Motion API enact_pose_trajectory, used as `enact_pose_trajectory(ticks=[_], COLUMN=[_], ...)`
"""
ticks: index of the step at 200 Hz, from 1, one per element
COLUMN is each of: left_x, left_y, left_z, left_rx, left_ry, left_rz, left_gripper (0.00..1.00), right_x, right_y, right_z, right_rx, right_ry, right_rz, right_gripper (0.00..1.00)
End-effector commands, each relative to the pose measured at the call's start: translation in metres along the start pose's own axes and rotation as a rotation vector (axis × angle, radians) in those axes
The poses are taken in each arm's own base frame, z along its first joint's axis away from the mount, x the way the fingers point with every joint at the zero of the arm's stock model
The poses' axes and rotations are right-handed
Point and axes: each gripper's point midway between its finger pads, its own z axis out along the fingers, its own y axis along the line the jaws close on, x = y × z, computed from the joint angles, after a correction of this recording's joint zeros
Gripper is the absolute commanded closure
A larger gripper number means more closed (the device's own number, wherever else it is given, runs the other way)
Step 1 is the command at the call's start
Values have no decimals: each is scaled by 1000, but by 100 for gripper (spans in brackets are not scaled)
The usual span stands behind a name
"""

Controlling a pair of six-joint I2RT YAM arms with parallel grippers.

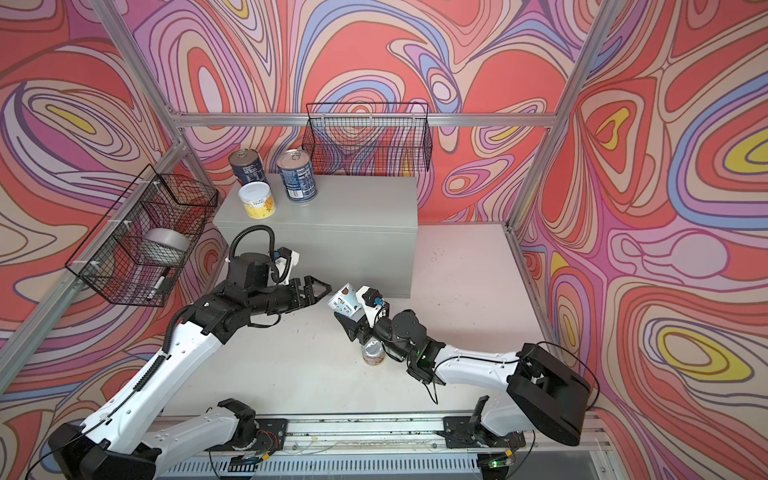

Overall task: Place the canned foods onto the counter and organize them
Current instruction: 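Close the left gripper on the light blue can beside the right gripper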

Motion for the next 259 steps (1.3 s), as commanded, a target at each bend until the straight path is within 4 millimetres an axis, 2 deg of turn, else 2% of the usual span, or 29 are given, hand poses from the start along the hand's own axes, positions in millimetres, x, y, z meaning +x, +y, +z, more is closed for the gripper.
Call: enact_pose_trajectory(ticks=[1, 37, 63, 67, 84, 129, 170, 191, 244, 259], left_x=[-3, 3, 3, -2, 0, 5, -1, -6, 4, 2], left_y=[-16, -13, -14, -20, -22, -32, -26, -28, -34, -34], left_z=[-10, -12, -8, -9, 1, 22, 25, 25, 41, 42], left_rx=[106, 98, 117, 143, 157, 175, 128, 141, 149, 152], left_ry=[-55, -92, -167, -196, -219, -212, -282, -331, -316, -326], left_rz=[-65, -107, -113, -105, -100, -60, -40, -34, -1, -1], left_gripper=[8, 0, 0, 0, 0, 5, 9, 14, 16, 20], right_x=[-28, -29, -36, -36, -41, -43, -42, -44, -47, -46], right_y=[1, -4, 0, 0, 1, 4, 4, 3, -8, -6], right_z=[-3, 0, 7, 8, 9, 10, 10, 11, 14, 17], right_rx=[8, 34, 15, 17, 8, -9, -11, -5, 55, 44], right_ry=[-100, -123, -148, -151, -170, -181, -194, -200, -231, -232], right_rz=[-6, -1, 7, 9, 24, 40, 47, 60, 83, 90], right_gripper=[42, 42, 42, 42, 42, 42, 42, 42, 42, 42])
